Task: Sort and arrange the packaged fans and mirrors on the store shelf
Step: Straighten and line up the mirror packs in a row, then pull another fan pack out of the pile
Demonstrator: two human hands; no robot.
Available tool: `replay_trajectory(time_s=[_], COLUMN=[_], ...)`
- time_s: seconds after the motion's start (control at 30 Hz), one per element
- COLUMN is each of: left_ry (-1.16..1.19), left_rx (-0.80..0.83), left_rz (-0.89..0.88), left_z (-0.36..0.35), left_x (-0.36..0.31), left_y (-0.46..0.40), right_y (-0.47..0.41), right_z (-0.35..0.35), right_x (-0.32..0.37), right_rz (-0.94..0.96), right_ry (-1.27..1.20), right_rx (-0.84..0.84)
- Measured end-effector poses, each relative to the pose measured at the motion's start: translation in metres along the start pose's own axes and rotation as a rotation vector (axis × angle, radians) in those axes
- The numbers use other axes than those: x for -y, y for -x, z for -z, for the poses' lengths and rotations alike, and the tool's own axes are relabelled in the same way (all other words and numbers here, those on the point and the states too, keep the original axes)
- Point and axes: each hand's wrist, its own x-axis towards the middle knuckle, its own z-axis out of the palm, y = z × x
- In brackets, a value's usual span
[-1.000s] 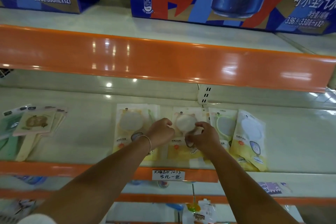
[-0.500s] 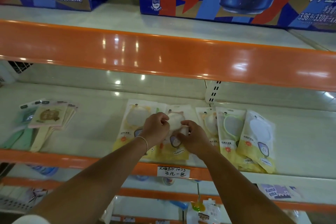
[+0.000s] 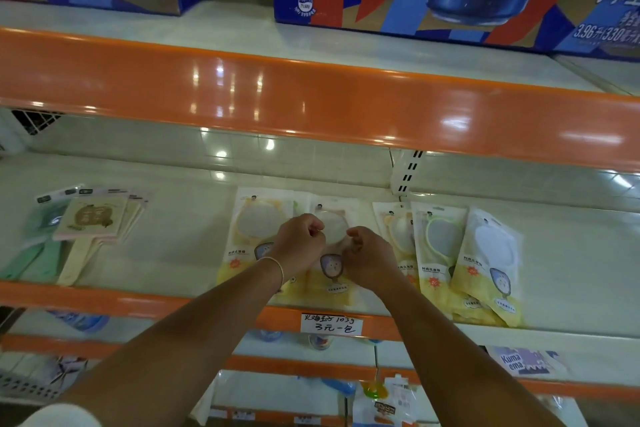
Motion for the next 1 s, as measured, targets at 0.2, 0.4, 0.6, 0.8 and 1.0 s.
replay_trajectory(time_s=[0.2,0.4,0.6,0.8,1.0], left_ry=[-0.033,-0.042,-0.045,-0.048,0.047], left_rx=[0.057,0.137,0.233,0.3,0.388], left_rz=[-0.032,-0.066,-0.107,-0.131,-0.106], left_z=[-0.013,-0.037,-0.073,-0.102,-0.126], left_x=[-0.022,-0.048,-0.067,-0.086,-0.106], left_y=[-0.006,-0.012,-0.004,0.002,0.006], right_y=[-0.001,0.008,0.022,0.036,0.037], right_z=[0.029,0.072,0.098,0.11,0.115], right_x=[-0.014,-0.05,-0.096,-0.125,-0.137], right_rz=[0.043,-0.038,-0.205,-0.491,-0.542], right_ry=[-0.063,-0.166,-0.122,-0.04,-0.035], right_rx=[-0.011,-0.246,-0.448,-0.461,-0.392])
